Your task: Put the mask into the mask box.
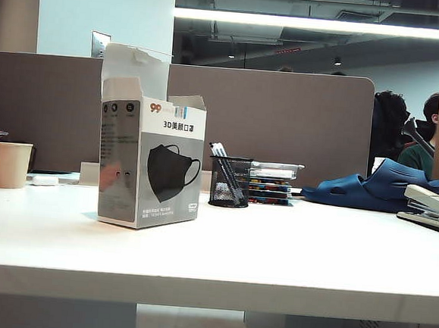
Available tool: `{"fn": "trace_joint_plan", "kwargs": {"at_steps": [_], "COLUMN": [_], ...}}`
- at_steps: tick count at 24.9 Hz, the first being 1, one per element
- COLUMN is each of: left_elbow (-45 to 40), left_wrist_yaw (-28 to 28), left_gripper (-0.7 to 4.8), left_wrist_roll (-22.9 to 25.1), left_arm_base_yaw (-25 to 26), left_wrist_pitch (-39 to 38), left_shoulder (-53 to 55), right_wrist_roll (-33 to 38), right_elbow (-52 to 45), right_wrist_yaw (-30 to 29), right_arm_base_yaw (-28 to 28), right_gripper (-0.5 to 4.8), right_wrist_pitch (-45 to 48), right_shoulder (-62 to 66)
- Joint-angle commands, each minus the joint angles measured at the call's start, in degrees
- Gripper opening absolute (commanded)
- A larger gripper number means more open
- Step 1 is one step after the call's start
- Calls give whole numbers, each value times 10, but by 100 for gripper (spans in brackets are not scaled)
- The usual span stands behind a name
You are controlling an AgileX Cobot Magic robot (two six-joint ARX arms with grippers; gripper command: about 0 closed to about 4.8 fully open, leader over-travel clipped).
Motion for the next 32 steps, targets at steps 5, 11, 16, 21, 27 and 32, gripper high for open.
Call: {"fn": "trace_joint_plan", "kwargs": {"at_steps": [5,11,16,21,27,32], "left_elbow": [-45,-62,-63,-63,-63,-63], "left_wrist_yaw": [-2,-2,-2,1,0,0], "left_gripper": [-6,-6,-6,-5,-6,-6], "left_wrist_roll": [-4,-4,-4,-4,-4,-4], "left_arm_base_yaw": [0,0,0,0,0,0], "left_wrist_pitch": [56,55,46,36,36,36], "left_shoulder": [0,0,0,0,0,0], "right_wrist_roll": [-15,-15,-15,-15,-15,-15], "right_elbow": [-18,-18,-18,-18,-18,-18], "right_wrist_yaw": [3,1,0,1,1,1], "right_arm_base_yaw": [1,1,1,1,1,1], "right_gripper": [-9,-8,-9,-8,-9,-8], "right_wrist_pitch": [26,15,8,2,2,2], "right_shoulder": [1,1,1,1,1,1]}}
